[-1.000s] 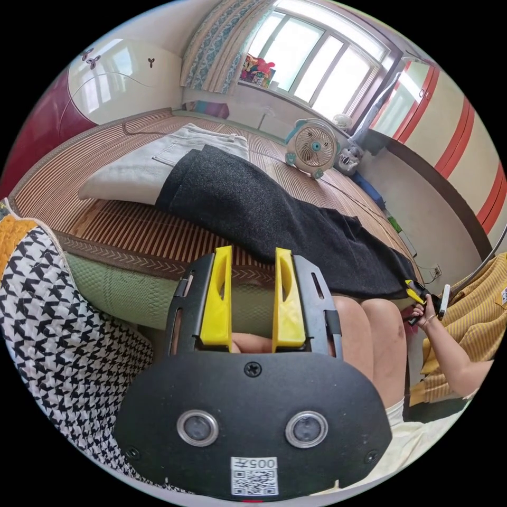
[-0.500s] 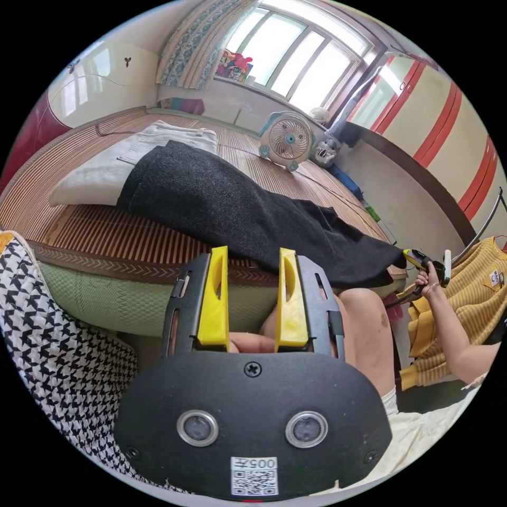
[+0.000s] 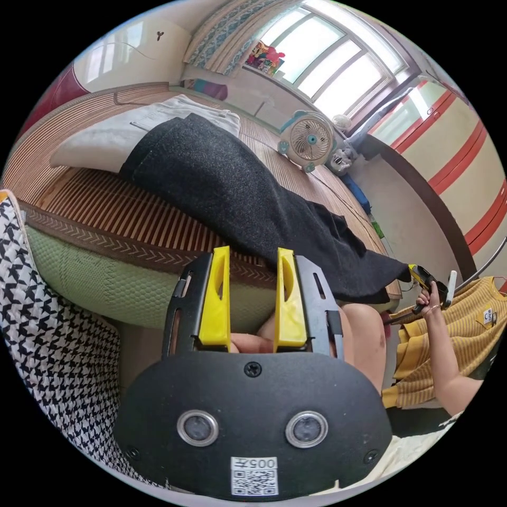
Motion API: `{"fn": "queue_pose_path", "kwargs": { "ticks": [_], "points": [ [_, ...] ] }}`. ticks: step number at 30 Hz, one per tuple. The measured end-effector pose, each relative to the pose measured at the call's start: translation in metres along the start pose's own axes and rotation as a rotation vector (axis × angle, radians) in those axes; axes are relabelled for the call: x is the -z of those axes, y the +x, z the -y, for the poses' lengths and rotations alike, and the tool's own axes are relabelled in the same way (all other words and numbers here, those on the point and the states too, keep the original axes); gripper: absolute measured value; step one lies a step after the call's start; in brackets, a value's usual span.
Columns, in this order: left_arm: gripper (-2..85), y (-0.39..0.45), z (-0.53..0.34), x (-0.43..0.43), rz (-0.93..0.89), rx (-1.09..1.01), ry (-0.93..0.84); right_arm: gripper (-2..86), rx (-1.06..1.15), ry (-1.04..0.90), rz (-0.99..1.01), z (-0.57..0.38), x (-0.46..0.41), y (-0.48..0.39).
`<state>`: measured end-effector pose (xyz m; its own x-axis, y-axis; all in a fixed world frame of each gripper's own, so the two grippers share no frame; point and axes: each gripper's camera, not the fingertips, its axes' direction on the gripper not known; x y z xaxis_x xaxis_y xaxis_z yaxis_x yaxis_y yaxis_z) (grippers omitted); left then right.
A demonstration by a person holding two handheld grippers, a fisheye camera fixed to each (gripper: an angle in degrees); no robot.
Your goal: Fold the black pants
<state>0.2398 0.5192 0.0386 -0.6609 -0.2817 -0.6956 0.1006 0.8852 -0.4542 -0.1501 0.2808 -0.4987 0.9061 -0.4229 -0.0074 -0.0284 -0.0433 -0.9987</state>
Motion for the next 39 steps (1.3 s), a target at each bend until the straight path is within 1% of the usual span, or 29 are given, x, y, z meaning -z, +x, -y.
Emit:
{"fn": "queue_pose_path", "kwargs": {
  "ticks": [3,6,9,14,18,20,23,28,32,36,39],
  "points": [
    [9.8,0.000,0.006,-0.005,-0.008,0.020,0.001,-1.6,0.003,-0.002,-0.001,-0.008,0.000,-0.003],
    [6.8,0.005,0.008,-0.002,0.027,0.025,0.058,-1.6,0.009,-0.004,-0.008,-0.012,-0.001,-0.008],
    [5.9,0.008,0.012,-0.005,0.030,0.031,0.052,-1.6,0.018,-0.001,-0.012,-0.017,-0.001,-0.015],
    [6.4,0.009,0.016,-0.002,0.056,0.071,0.060,-1.6,0.028,0.003,-0.013,-0.025,-0.002,-0.024],
    [8.1,0.006,0.018,0.010,0.076,0.116,0.134,-1.5,0.017,-0.008,-0.025,-0.035,-0.001,-0.023],
    [7.3,0.002,0.021,0.014,0.062,0.145,0.143,-1.4,-0.003,-0.017,-0.036,-0.040,-0.002,-0.019],
    [3.8,-0.004,0.027,0.019,-0.014,0.169,0.130,-1.3,-0.035,-0.027,-0.032,-0.051,-0.004,-0.012],
    [1.5,0.012,0.027,0.035,-0.074,0.104,0.175,-1.6,-0.025,0.012,-0.024,-0.073,-0.001,-0.012],
    [1.0,0.041,0.033,0.053,-0.098,0.006,0.244,-1.6,-0.011,0.062,-0.007,-0.081,0.008,-0.015],
    [0.8,0.071,0.055,0.067,-0.079,-0.085,0.319,-1.6,0.059,0.135,-0.025,-0.077,0.016,-0.032],
    [0.9,0.088,0.082,0.071,-0.039,-0.118,0.373,-1.5,0.099,0.204,-0.053,-0.051,0.023,-0.051]
  ]
}}
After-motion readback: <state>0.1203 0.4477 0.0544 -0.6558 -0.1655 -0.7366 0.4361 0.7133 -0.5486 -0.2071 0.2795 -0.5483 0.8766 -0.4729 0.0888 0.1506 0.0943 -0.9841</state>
